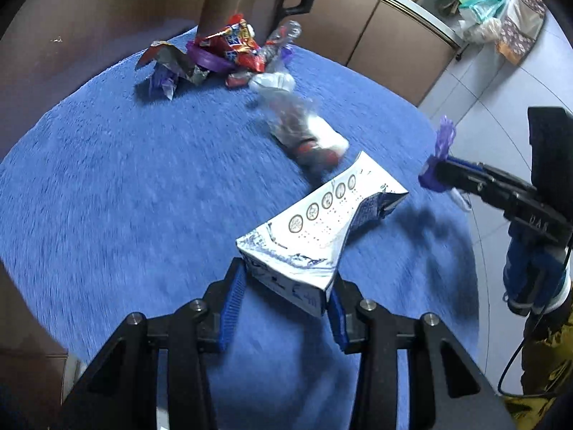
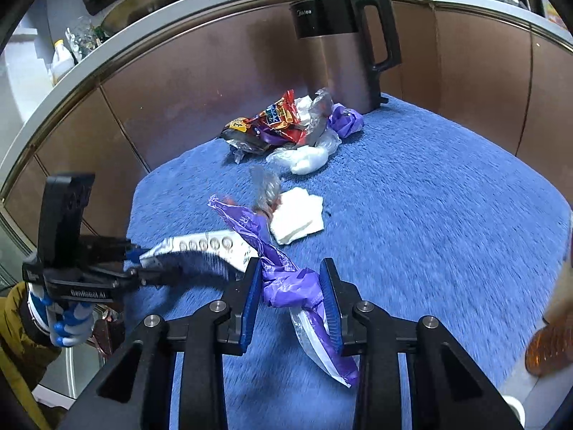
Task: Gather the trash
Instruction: 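Carry the purple bag to the floor bin with right tool while left tool holds the box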
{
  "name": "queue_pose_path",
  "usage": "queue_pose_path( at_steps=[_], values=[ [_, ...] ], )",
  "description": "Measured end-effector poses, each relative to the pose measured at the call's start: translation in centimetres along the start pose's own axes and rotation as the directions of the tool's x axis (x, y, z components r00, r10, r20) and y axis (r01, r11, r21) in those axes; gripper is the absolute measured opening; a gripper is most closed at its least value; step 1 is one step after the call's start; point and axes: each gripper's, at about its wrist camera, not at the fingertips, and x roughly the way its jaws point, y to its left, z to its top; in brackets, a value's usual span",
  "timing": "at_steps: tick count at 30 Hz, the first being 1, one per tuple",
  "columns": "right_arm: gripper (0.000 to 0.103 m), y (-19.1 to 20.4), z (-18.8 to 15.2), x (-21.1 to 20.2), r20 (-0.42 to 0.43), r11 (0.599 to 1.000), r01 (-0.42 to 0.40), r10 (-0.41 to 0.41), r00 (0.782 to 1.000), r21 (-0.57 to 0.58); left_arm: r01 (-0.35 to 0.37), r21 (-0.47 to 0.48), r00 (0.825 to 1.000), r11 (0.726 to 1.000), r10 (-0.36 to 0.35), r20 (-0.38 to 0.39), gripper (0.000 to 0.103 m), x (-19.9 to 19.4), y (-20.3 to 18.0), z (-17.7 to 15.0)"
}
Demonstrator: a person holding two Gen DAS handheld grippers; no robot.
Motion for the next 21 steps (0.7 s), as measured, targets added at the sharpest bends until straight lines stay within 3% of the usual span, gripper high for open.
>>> queue_pose_path(
  at_steps=[13, 21],
  values=[
    [0.033, 1.3, -3.8, -6.4, 0.076, 0.999, -0.004, 0.001, 0.997, 0.046, 0.036, -0.074, 0.998, 0.997, -0.032, 0.046, 0.04, -4.2, -2.9, -3.3],
    [0.033, -2.7, -7.0, -13.1, 0.171, 0.987, 0.062, -0.088, 0.981, 0.151, 0.032, 0.04, 0.996, 0.999, -0.035, 0.085, 0.04, -5.9, -8.9, -2.7]
  ],
)
